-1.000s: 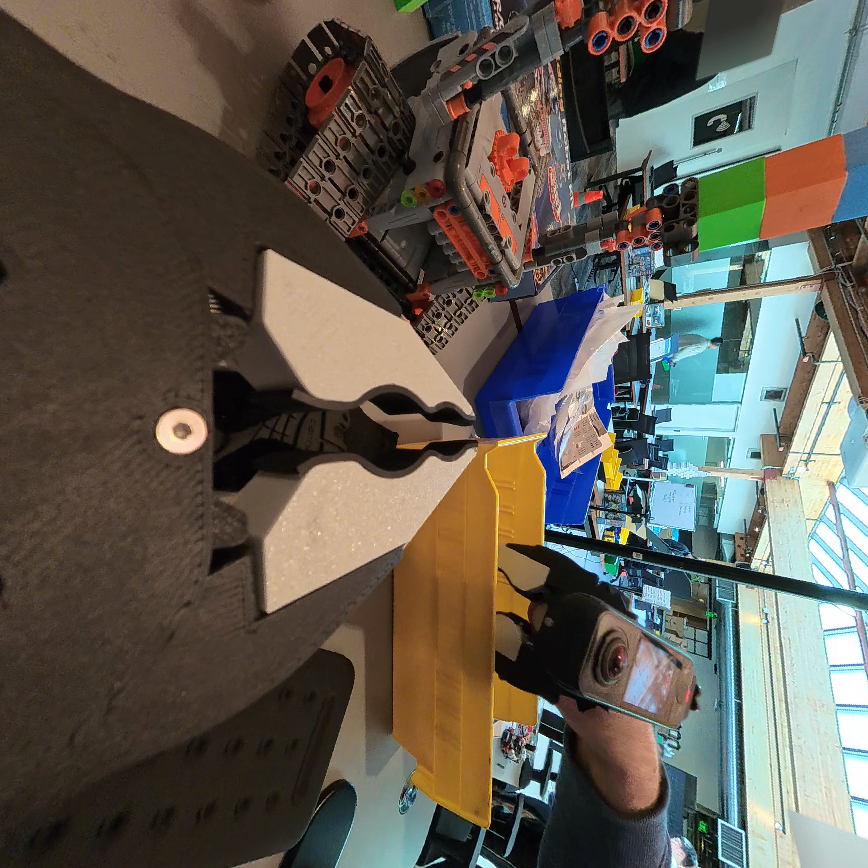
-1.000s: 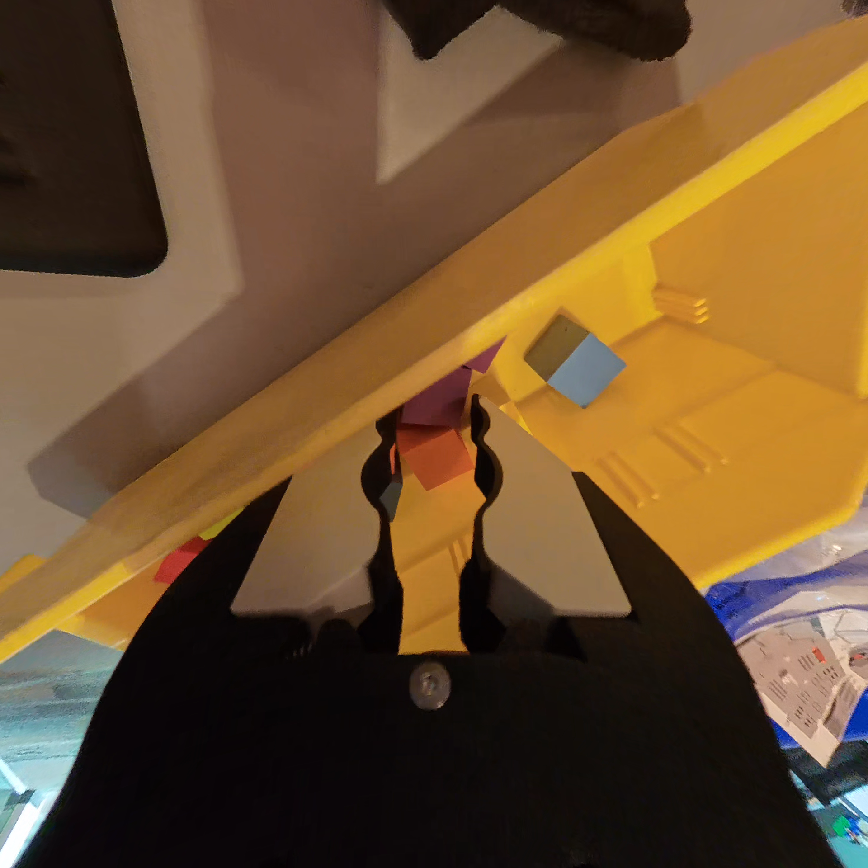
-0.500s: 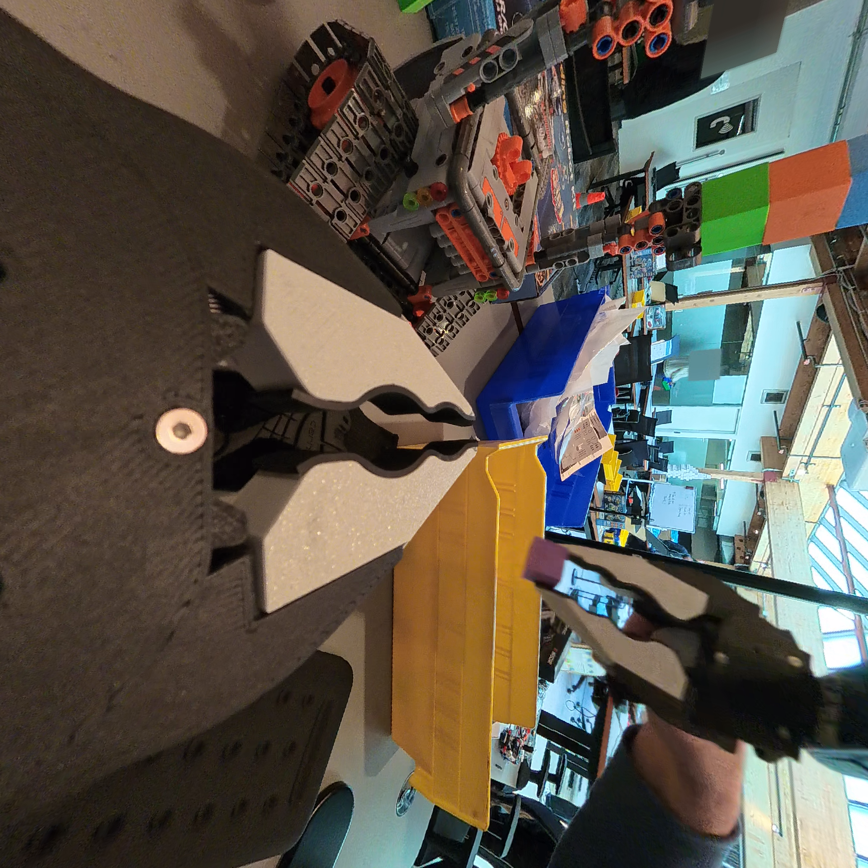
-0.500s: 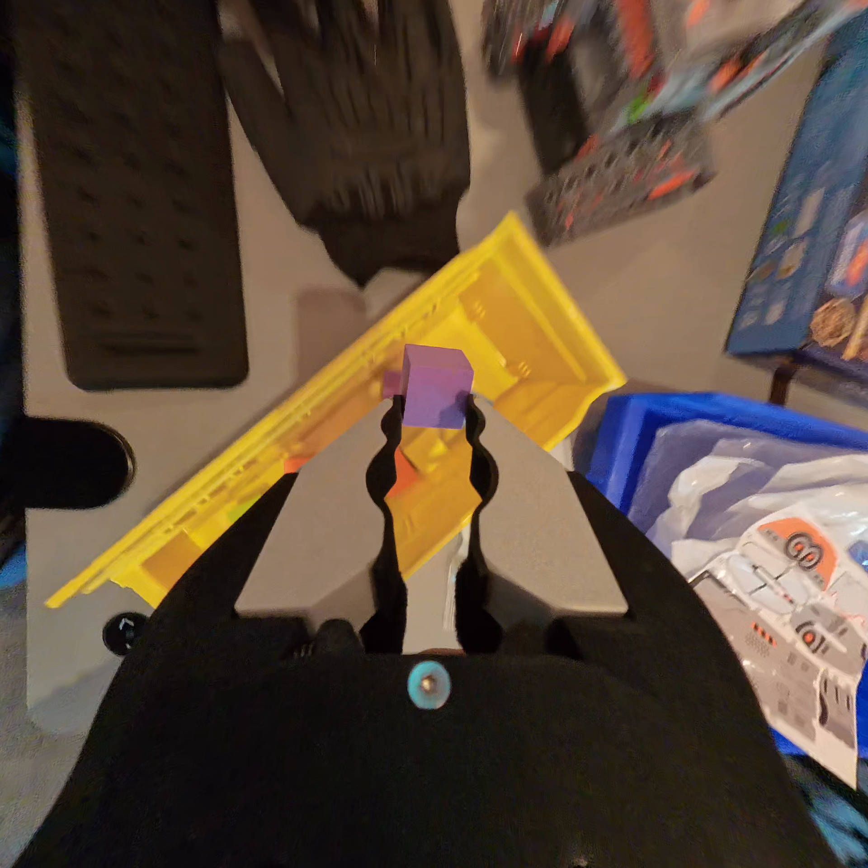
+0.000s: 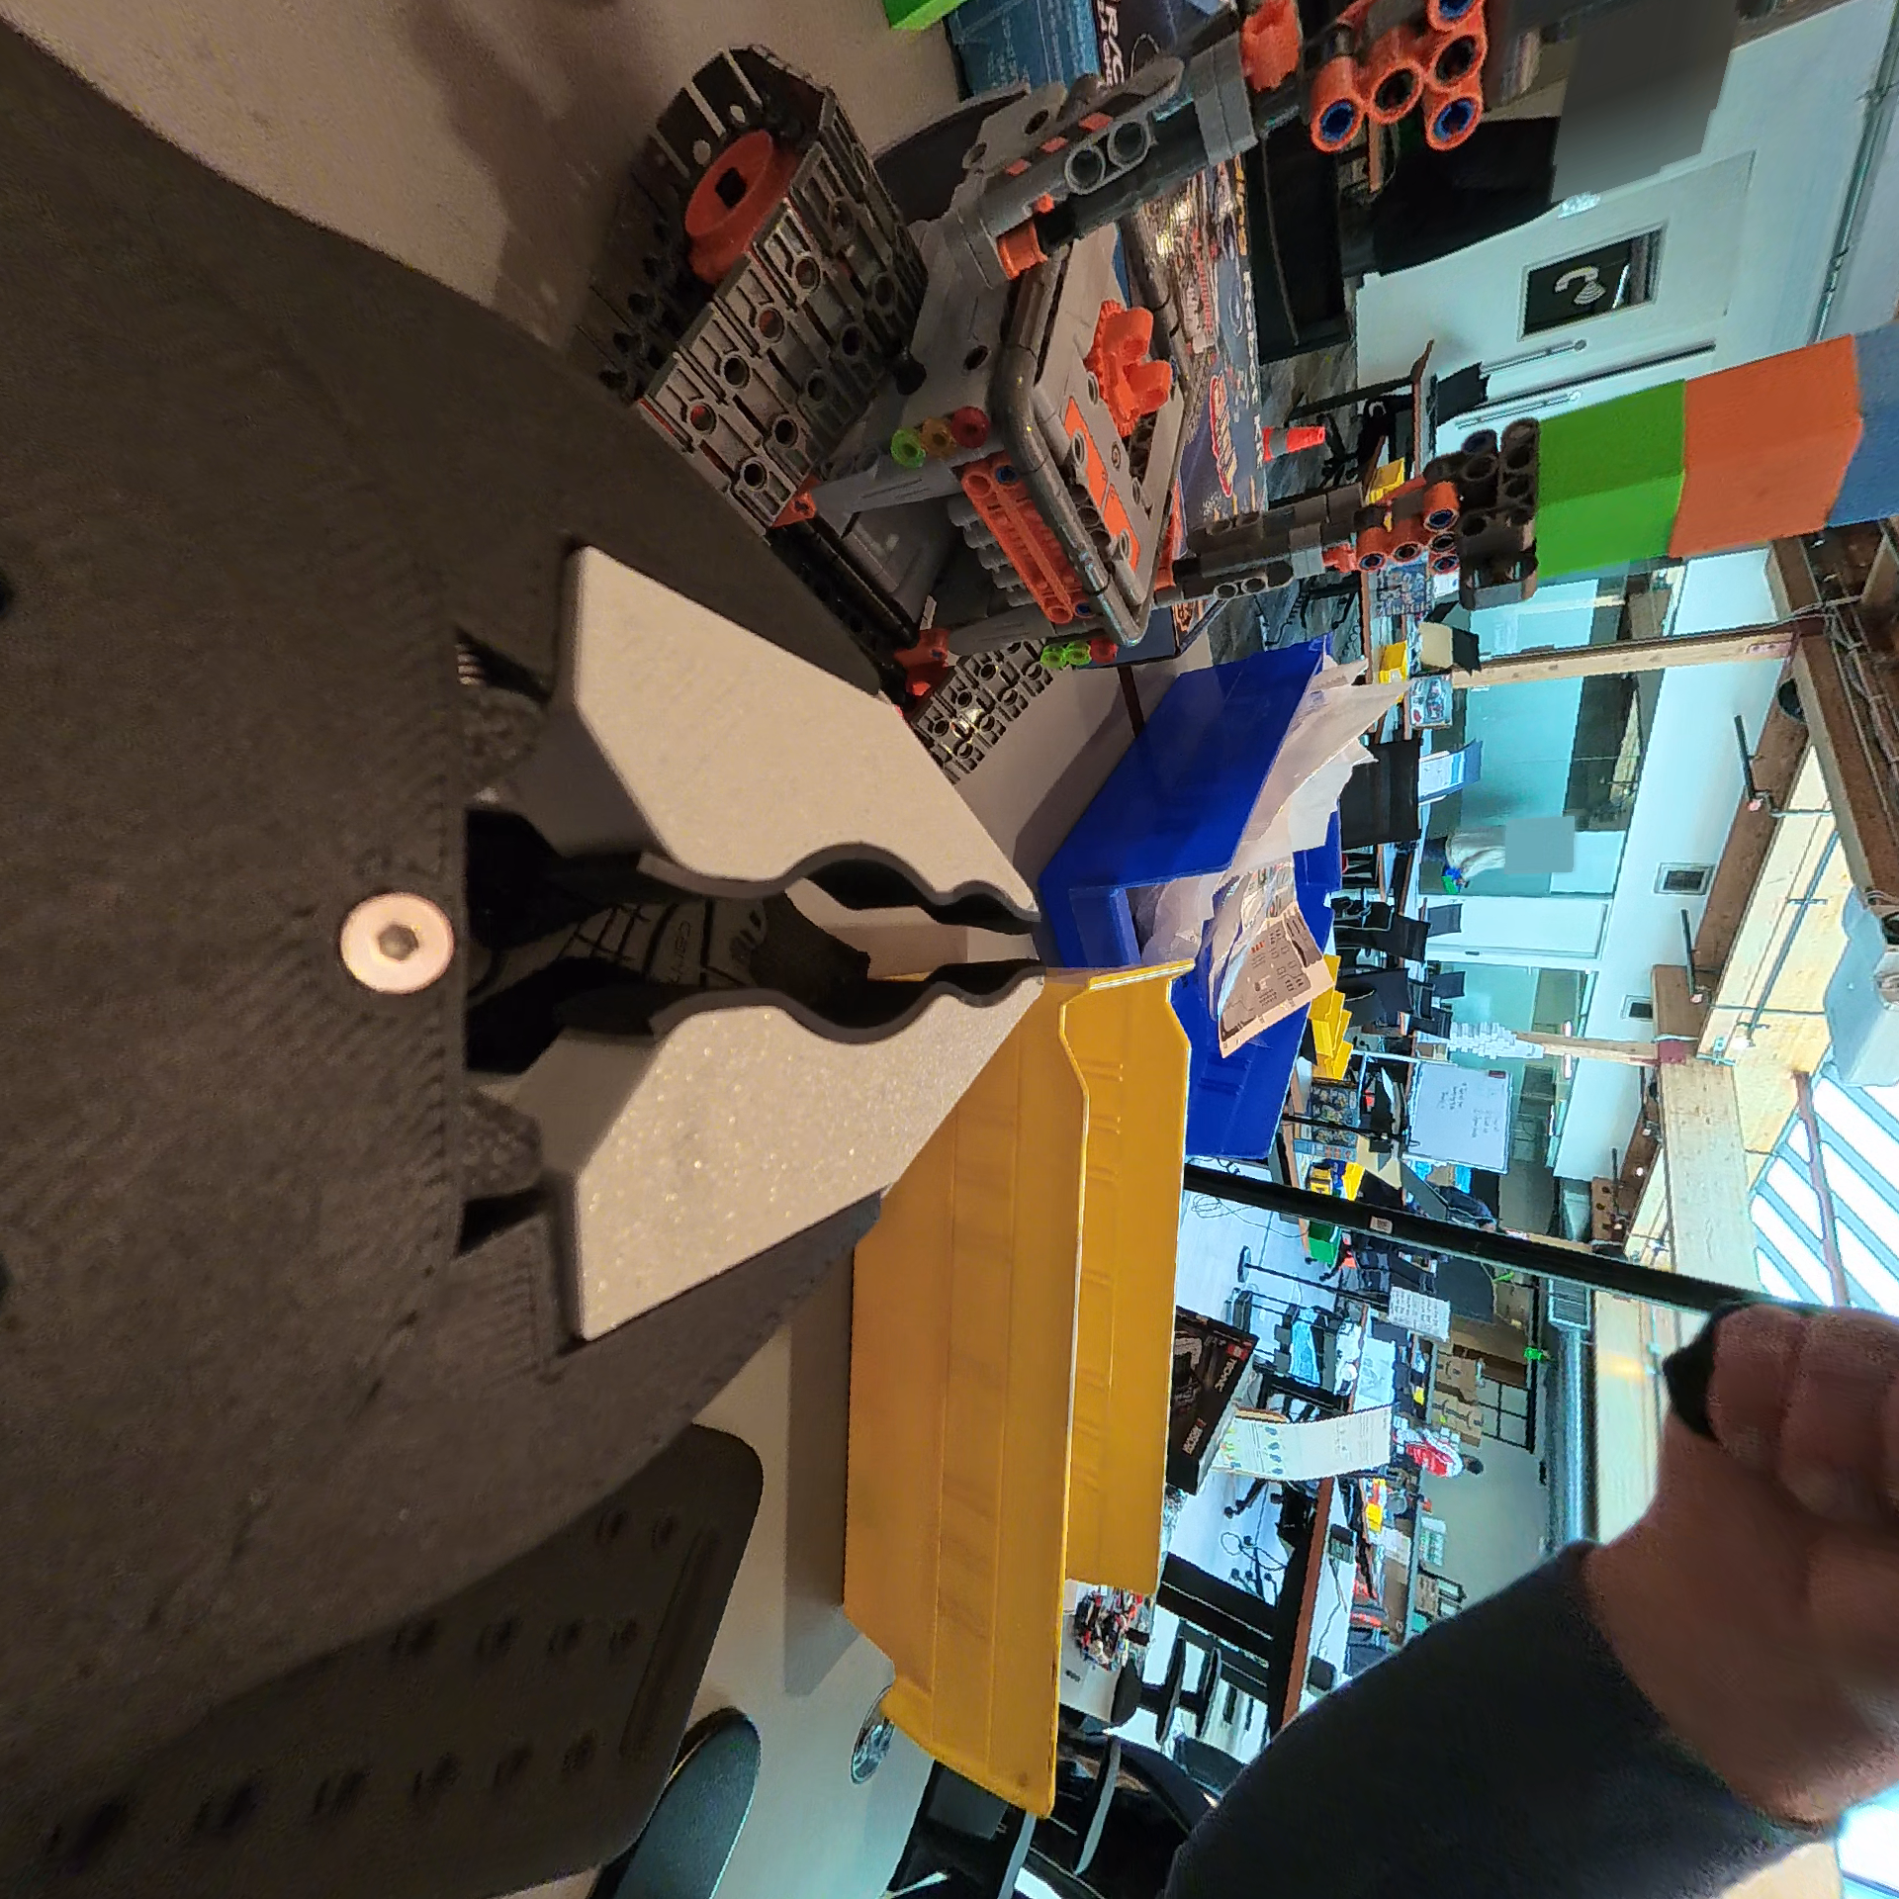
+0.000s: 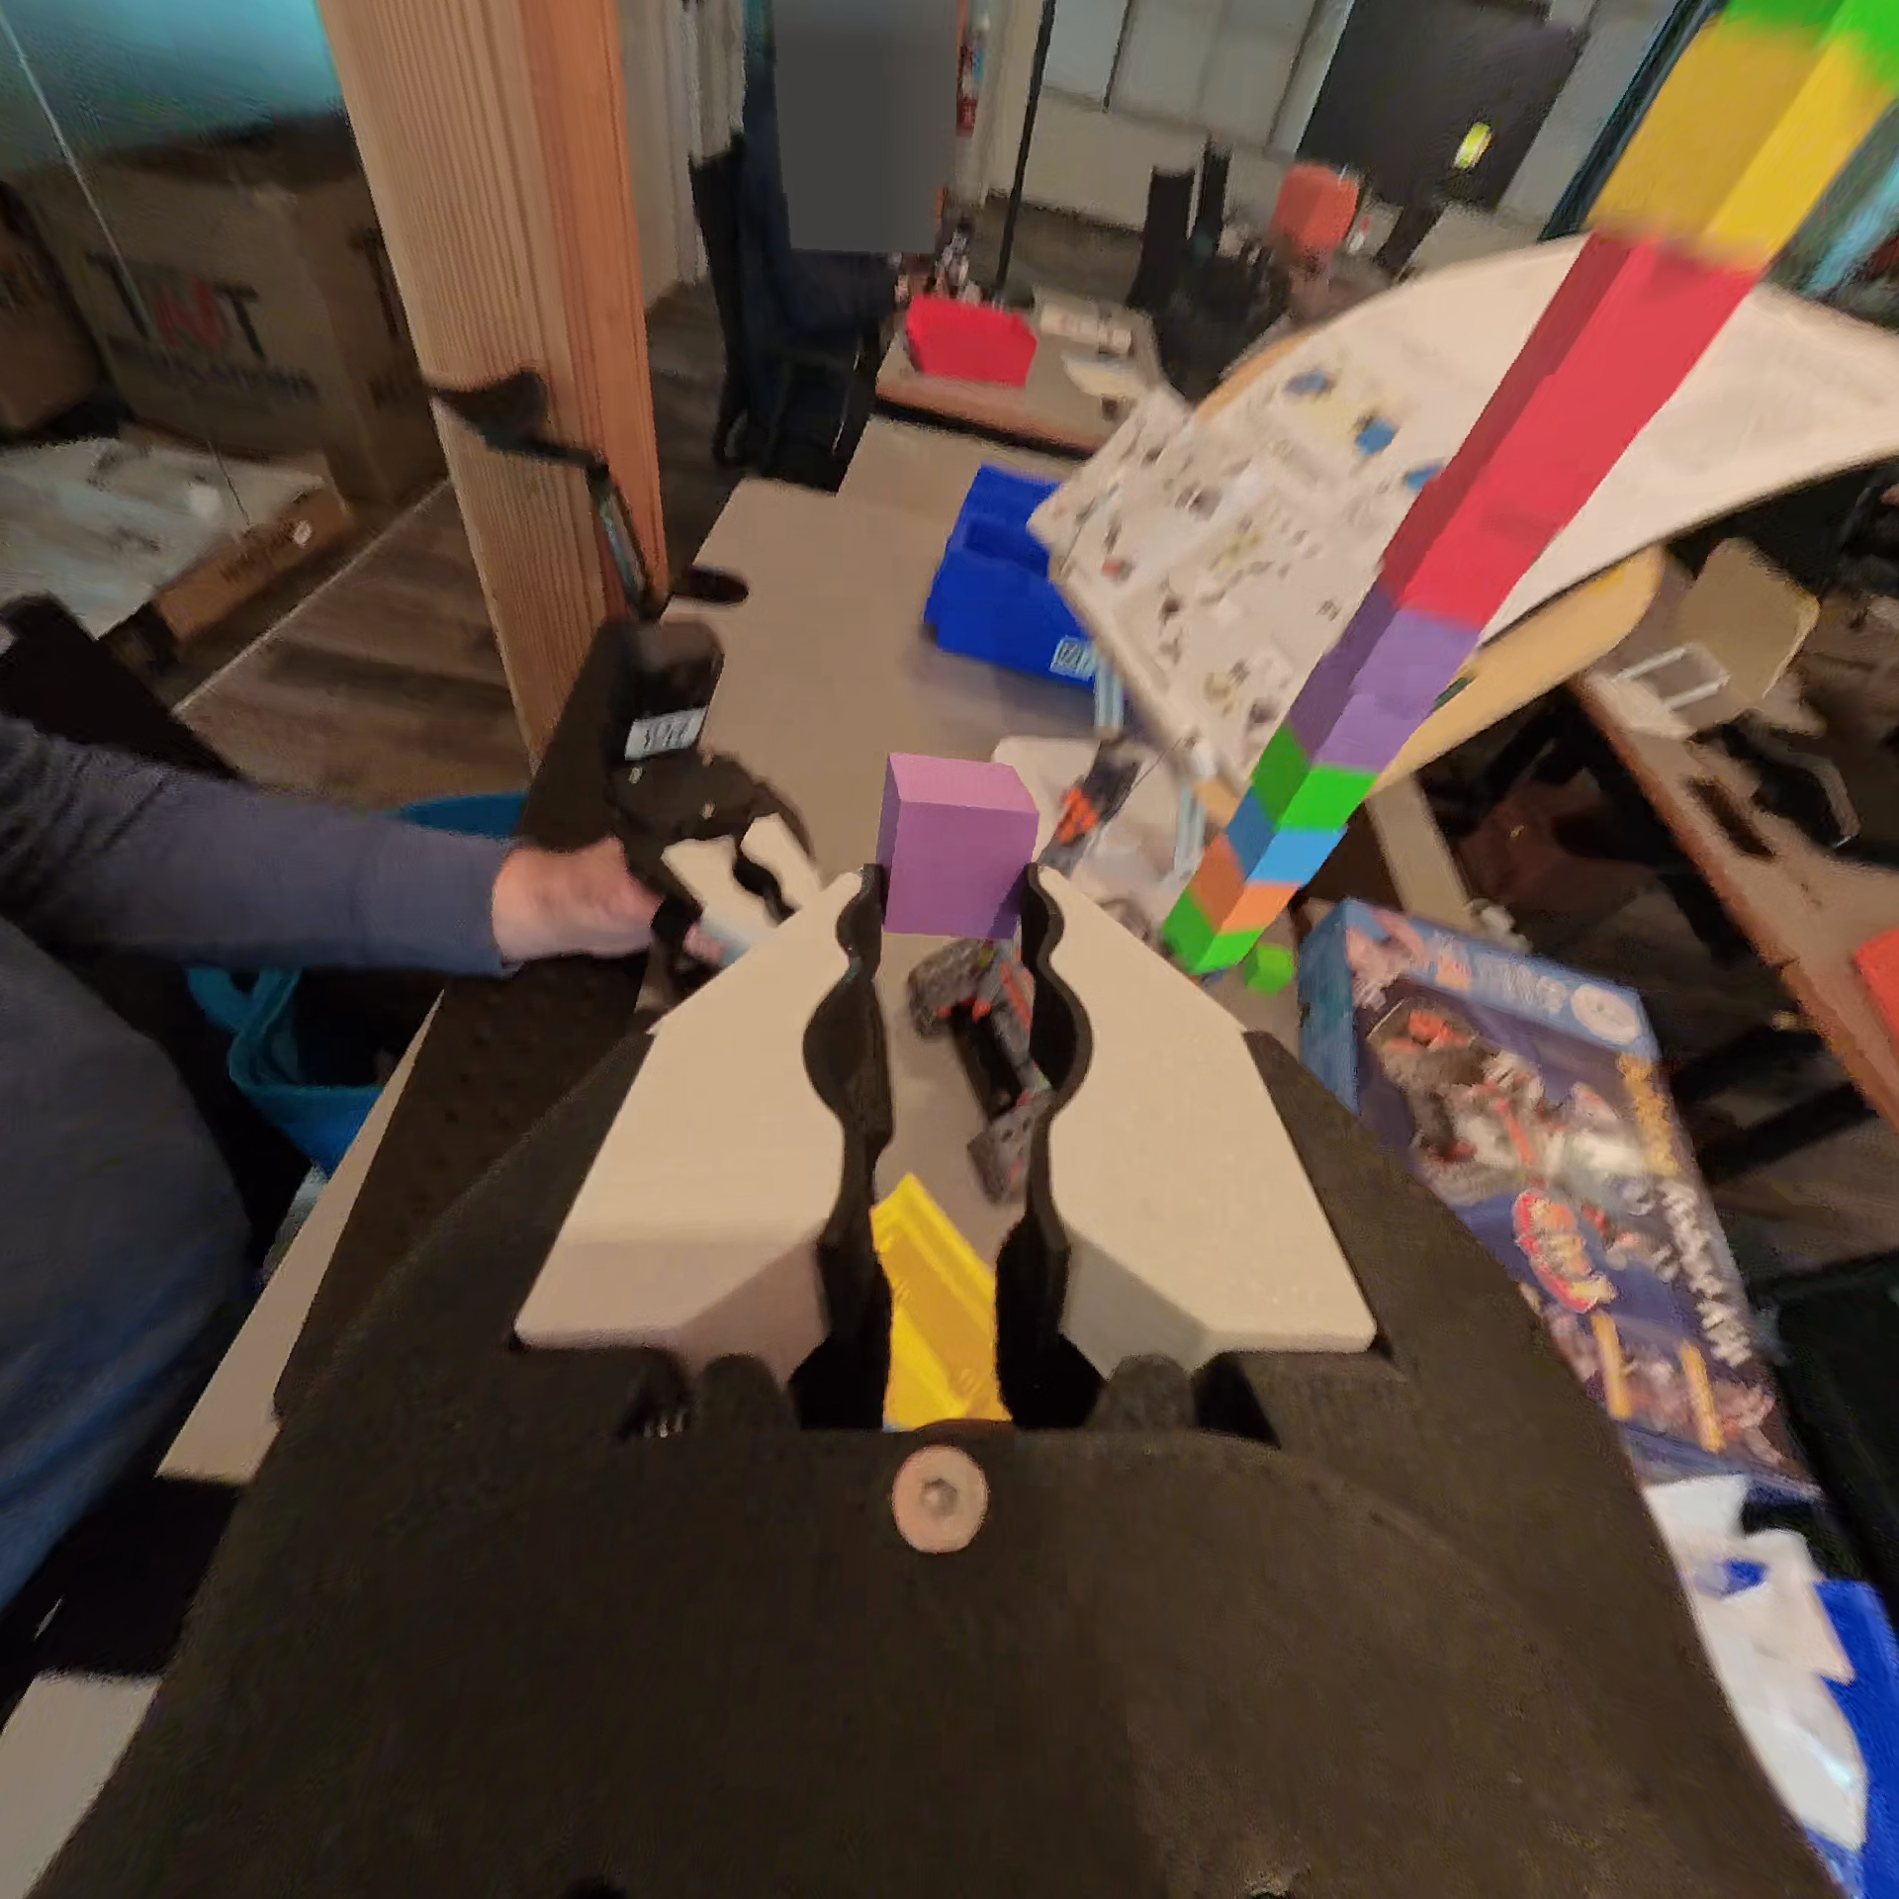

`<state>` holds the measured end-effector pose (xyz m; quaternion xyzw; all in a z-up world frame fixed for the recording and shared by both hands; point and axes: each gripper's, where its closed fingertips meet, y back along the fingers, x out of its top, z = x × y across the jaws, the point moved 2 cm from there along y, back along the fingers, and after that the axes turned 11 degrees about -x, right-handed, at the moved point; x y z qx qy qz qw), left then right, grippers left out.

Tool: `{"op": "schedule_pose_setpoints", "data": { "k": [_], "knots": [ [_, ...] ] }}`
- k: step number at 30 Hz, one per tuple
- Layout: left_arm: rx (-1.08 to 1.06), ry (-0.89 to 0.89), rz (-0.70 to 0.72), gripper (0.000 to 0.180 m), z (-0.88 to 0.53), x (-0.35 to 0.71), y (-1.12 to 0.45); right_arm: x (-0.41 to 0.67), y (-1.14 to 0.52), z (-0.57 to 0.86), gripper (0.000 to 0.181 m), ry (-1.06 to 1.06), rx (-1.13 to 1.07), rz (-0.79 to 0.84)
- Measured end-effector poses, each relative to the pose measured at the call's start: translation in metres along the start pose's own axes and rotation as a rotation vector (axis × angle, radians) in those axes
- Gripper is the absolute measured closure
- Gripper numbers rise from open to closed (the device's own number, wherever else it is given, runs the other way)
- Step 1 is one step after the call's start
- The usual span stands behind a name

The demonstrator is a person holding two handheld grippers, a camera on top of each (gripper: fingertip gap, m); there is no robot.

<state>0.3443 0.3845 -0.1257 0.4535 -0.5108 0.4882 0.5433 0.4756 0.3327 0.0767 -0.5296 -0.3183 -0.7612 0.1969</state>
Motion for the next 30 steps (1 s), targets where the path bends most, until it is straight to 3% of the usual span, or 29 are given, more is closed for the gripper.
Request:
{"op": "schedule_pose_setpoints", "data": {
  "k": [12, 20, 30],
  "knots": [
    [0.003, 0.024, 0.010, 0.176, -0.005, -0.002, 0.001, 0.194, 0.020, 0.086, 0.156, 0.046, -0.154, 0.404],
    [0.005, 0.029, 0.017, 0.176, -0.007, -0.001, 0.002, 0.271, 0.000, 0.136, 0.156, 0.027, -0.199, 0.432],
    [0.002, 0.035, 0.024, 0.175, -0.007, -0.001, 0.003, 0.292, -0.037, 0.164, 0.155, -0.032, -0.171, 0.392]
  ]
}}
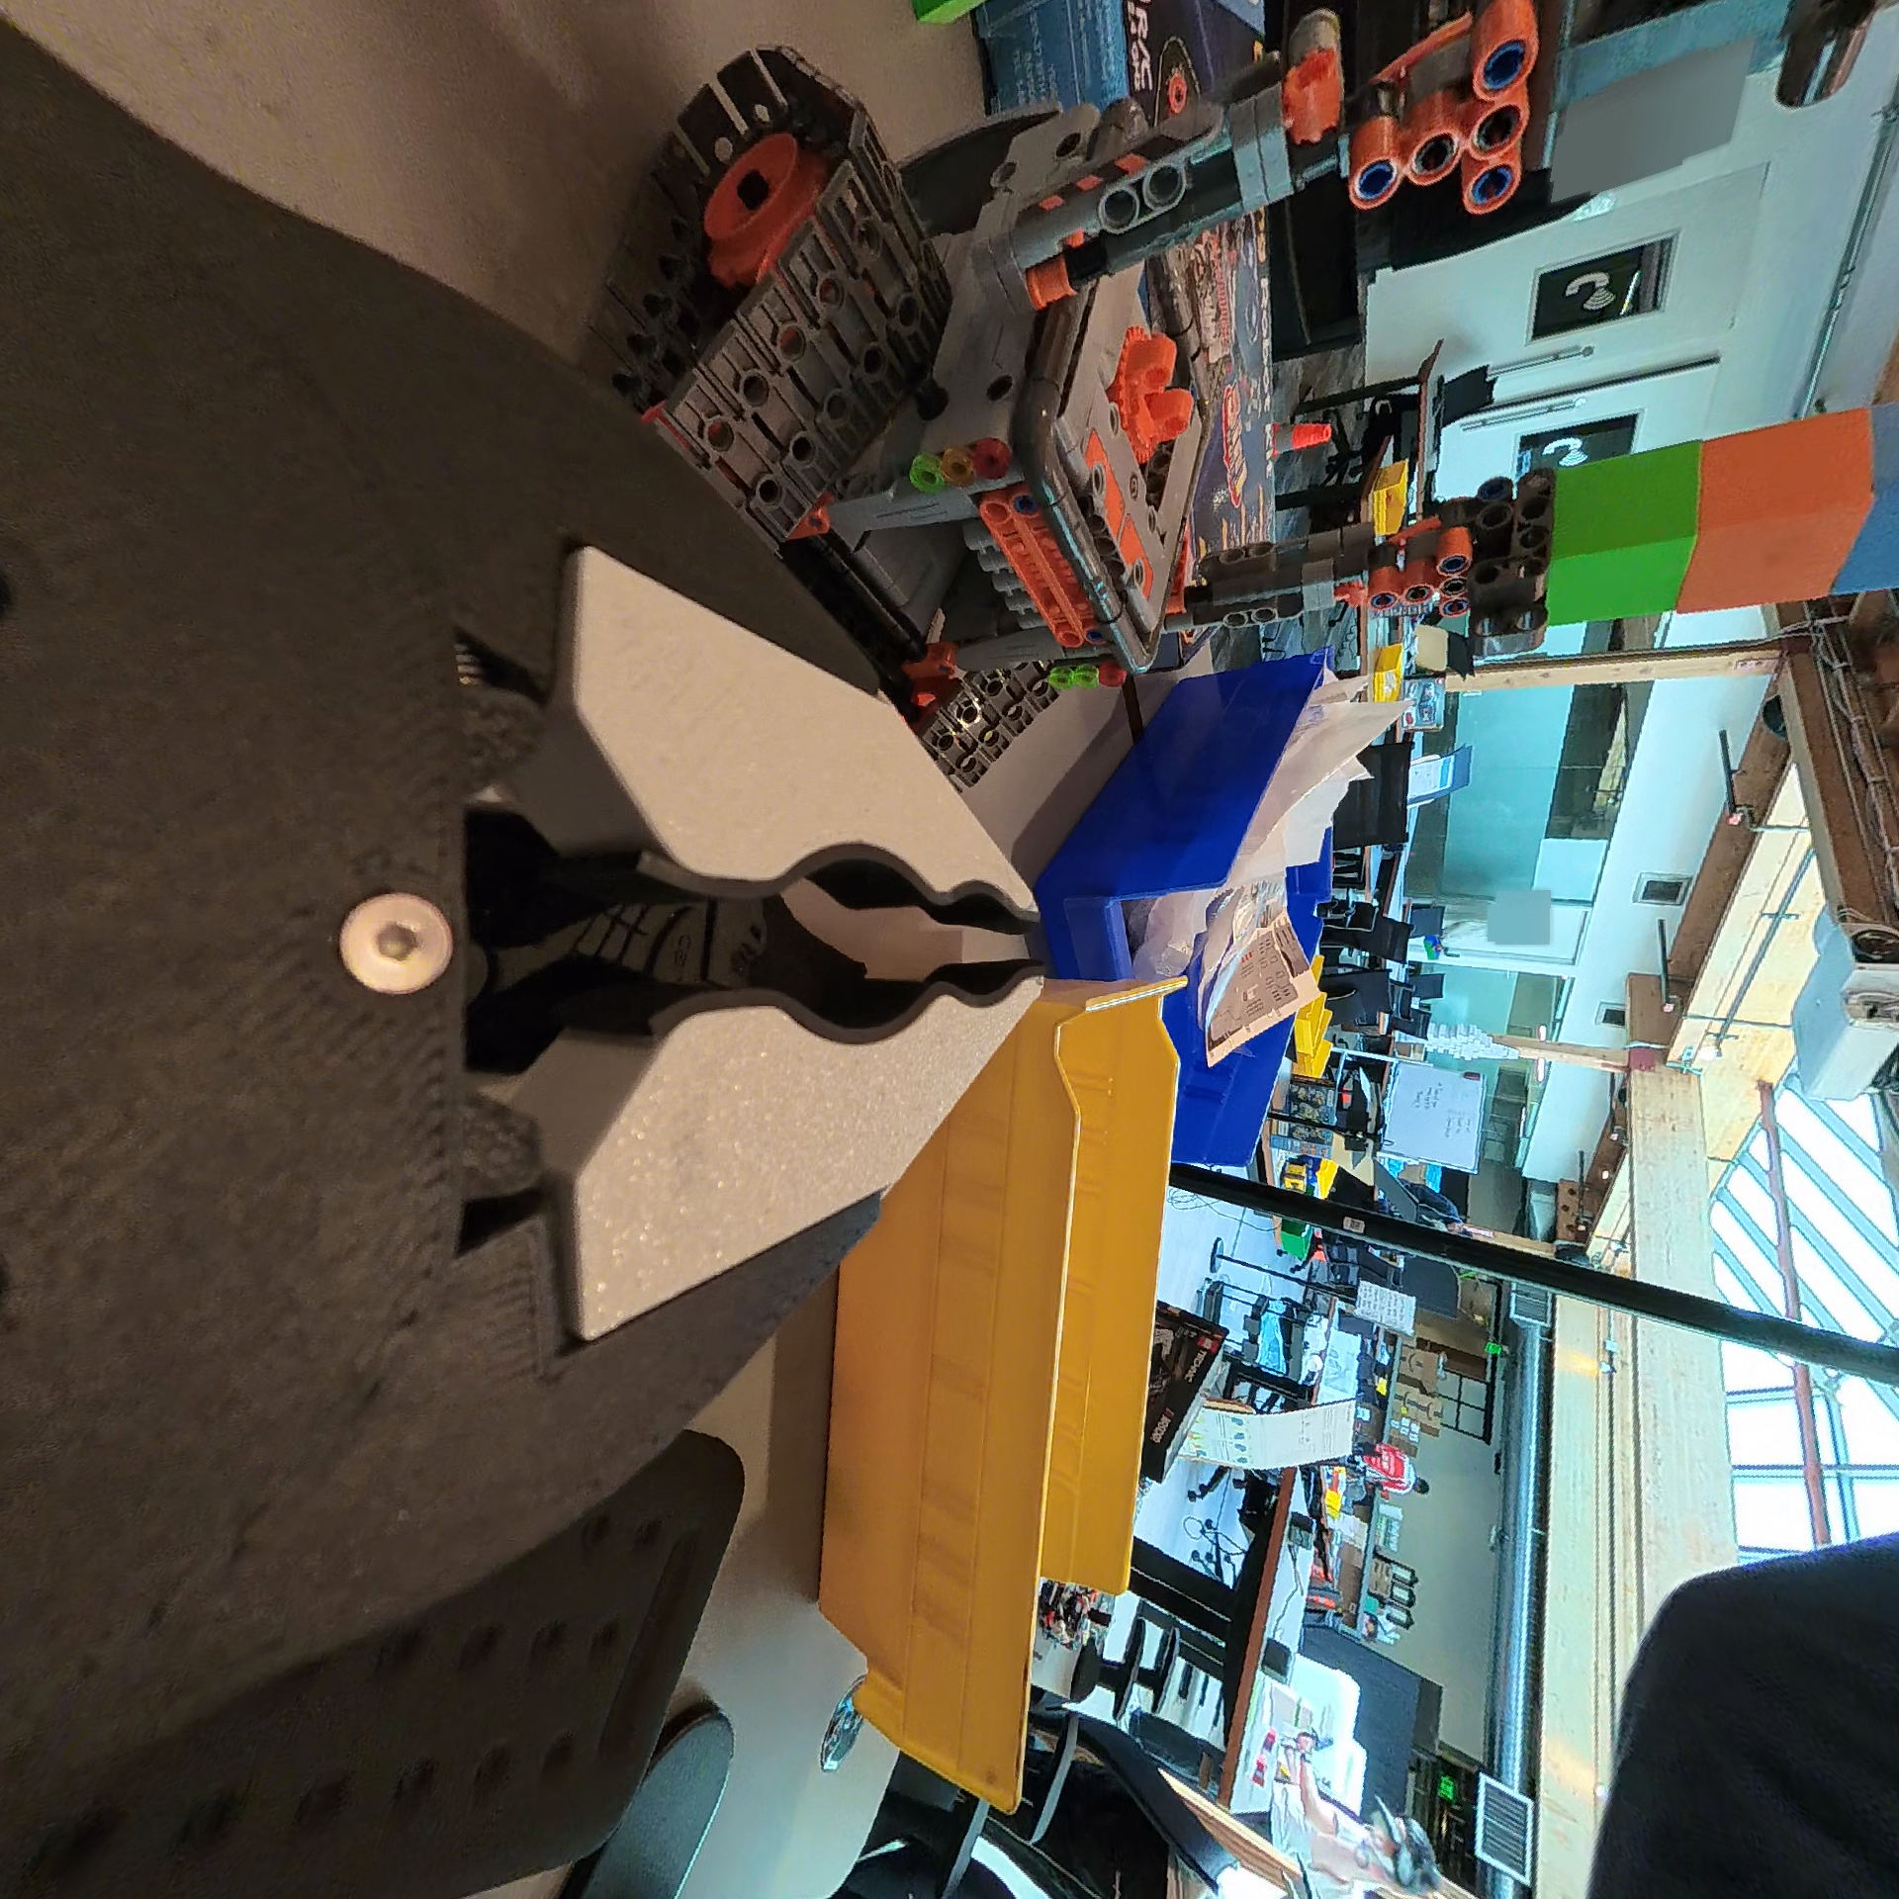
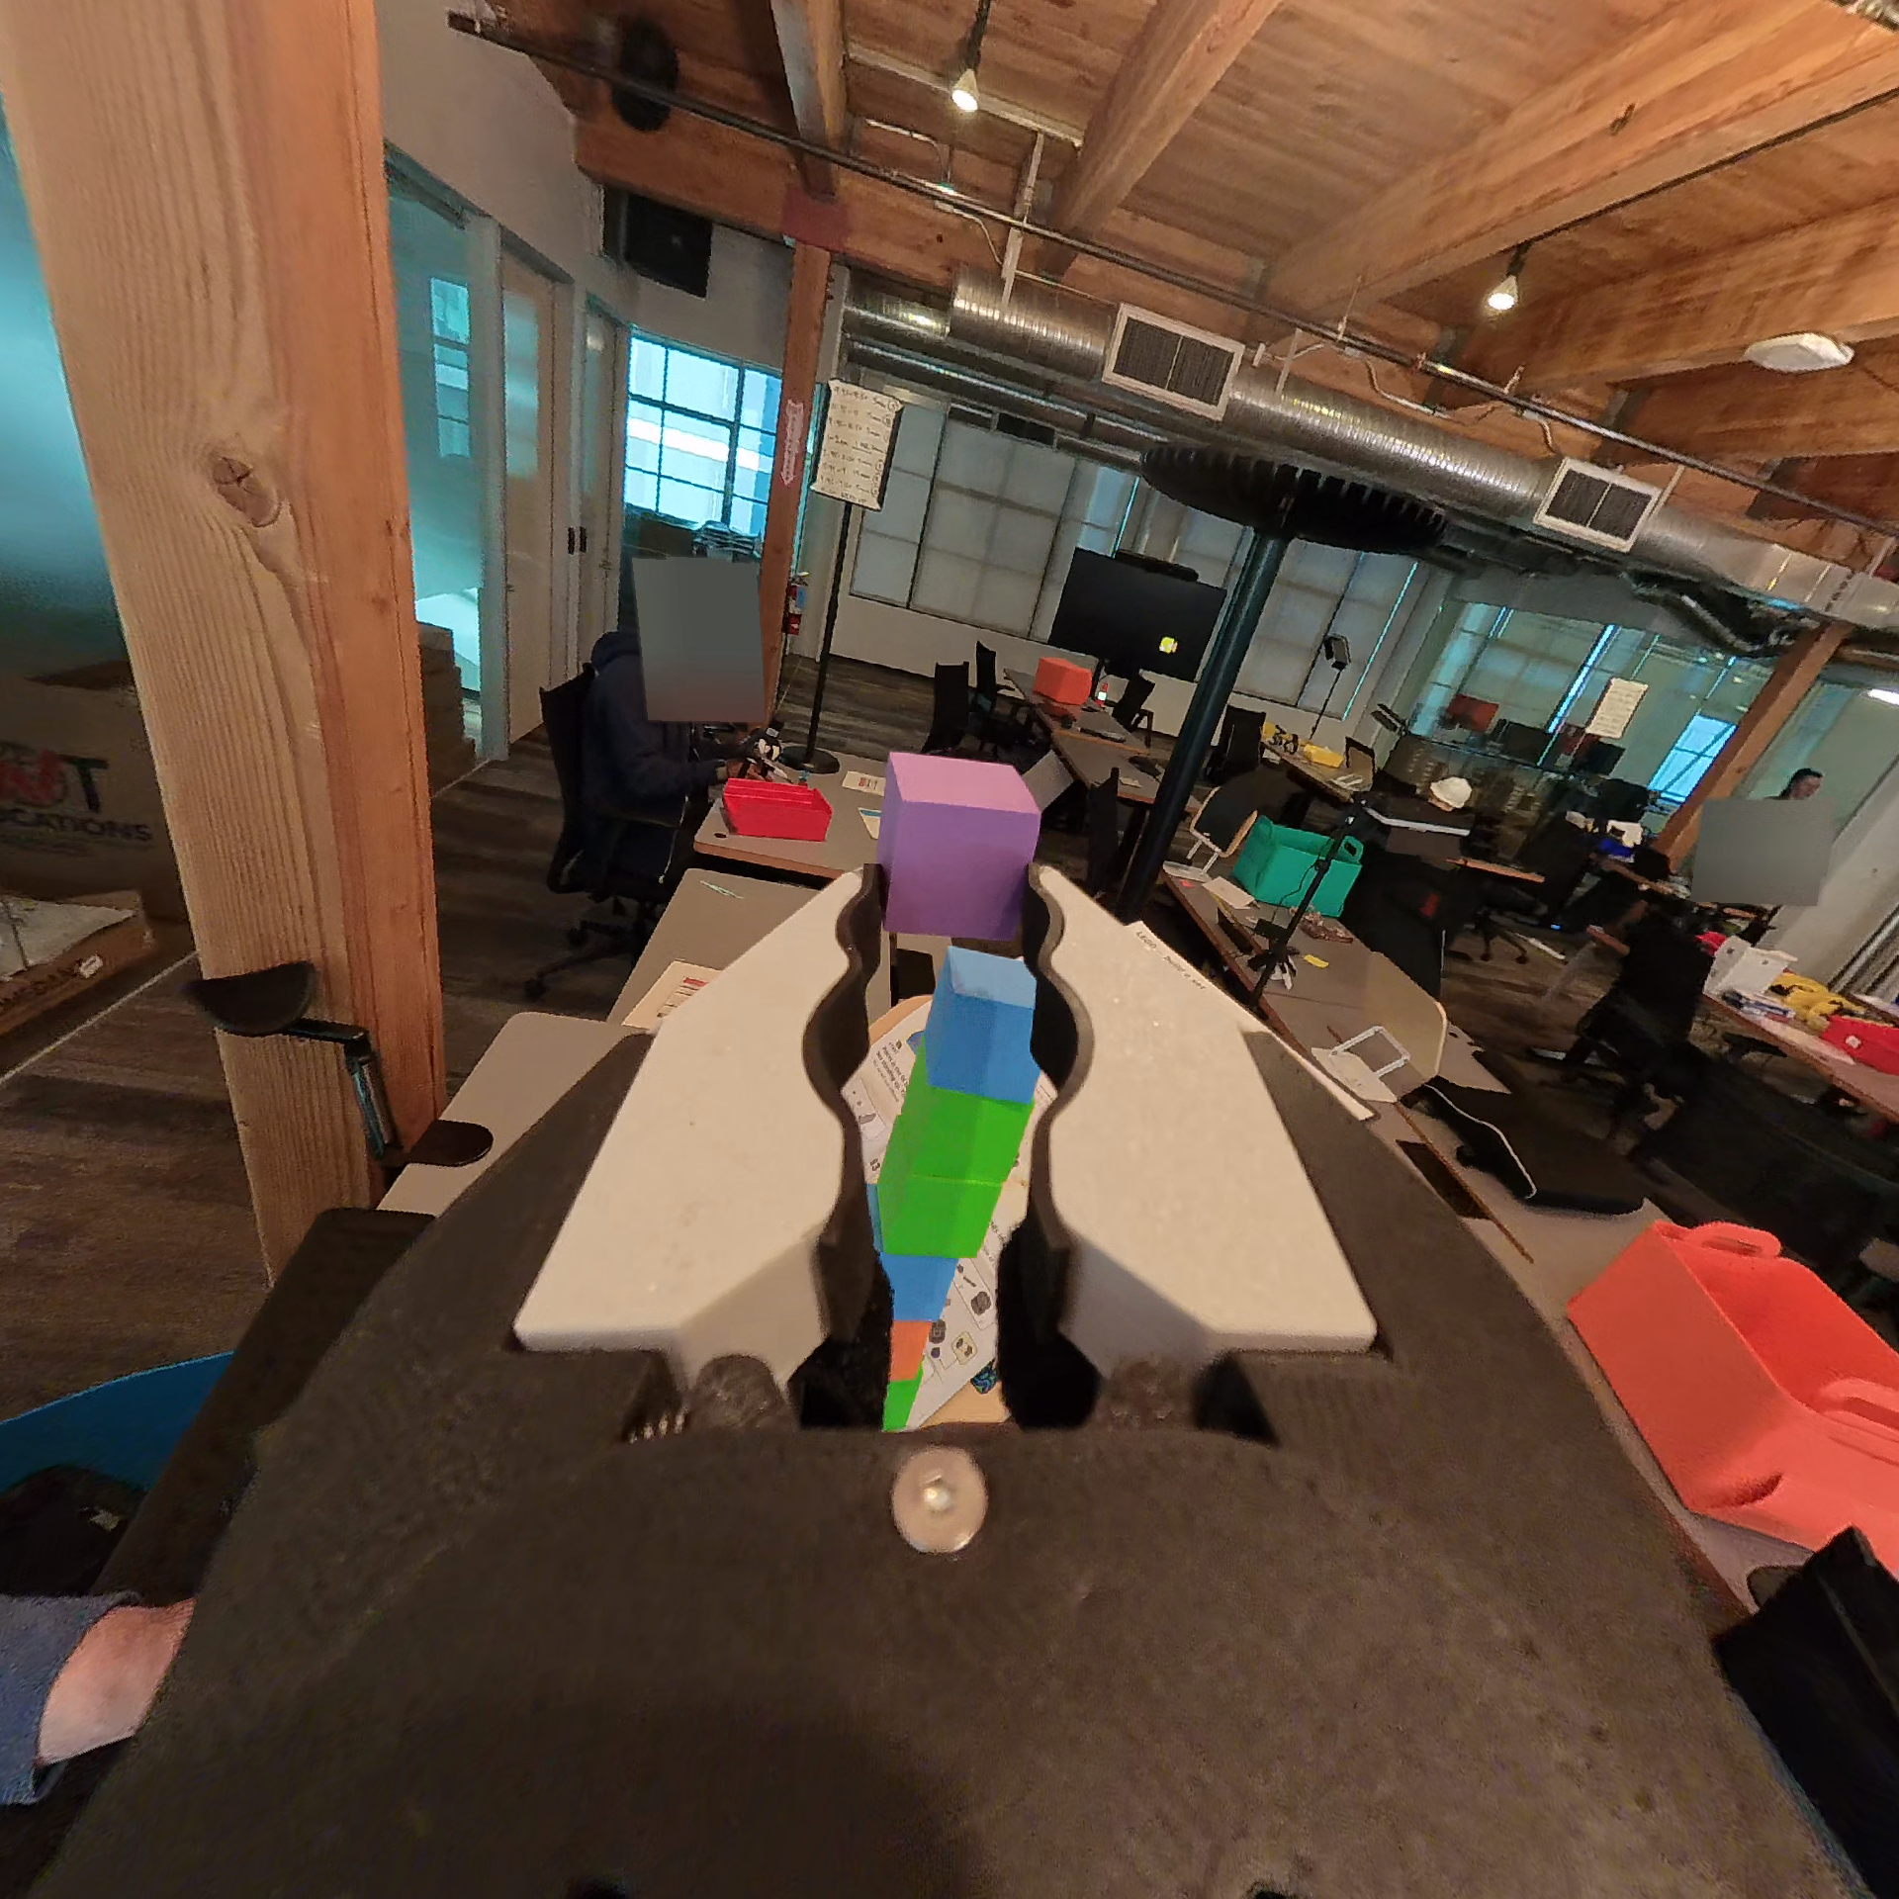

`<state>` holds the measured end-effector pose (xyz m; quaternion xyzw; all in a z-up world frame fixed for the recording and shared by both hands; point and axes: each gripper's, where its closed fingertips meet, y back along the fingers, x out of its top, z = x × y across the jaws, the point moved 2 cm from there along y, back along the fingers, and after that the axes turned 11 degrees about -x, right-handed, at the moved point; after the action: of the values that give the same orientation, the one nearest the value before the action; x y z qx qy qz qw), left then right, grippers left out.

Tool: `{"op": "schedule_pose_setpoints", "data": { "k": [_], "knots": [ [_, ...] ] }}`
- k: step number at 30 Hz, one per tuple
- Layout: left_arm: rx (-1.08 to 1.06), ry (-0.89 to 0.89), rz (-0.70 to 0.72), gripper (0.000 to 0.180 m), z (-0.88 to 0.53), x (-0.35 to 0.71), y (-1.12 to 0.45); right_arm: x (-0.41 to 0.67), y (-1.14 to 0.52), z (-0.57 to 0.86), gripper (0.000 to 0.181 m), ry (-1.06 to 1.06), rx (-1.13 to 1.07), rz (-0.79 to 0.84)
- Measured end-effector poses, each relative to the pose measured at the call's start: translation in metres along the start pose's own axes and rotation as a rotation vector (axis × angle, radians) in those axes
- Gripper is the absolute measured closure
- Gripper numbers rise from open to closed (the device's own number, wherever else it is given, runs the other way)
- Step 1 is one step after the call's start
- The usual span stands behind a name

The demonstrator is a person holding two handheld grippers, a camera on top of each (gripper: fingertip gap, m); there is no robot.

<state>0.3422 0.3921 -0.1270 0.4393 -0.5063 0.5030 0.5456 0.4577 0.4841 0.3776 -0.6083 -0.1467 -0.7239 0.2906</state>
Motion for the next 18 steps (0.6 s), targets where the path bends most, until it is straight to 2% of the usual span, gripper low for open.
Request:
{"op": "schedule_pose_setpoints", "data": {
  "k": [18],
  "knots": [
    [-0.010, 0.004, 0.001, 0.175, 0.000, 0.000, 0.000, -0.019, -0.014, 0.012, 0.155, -0.056, 0.015, -0.071]
  ]
}}
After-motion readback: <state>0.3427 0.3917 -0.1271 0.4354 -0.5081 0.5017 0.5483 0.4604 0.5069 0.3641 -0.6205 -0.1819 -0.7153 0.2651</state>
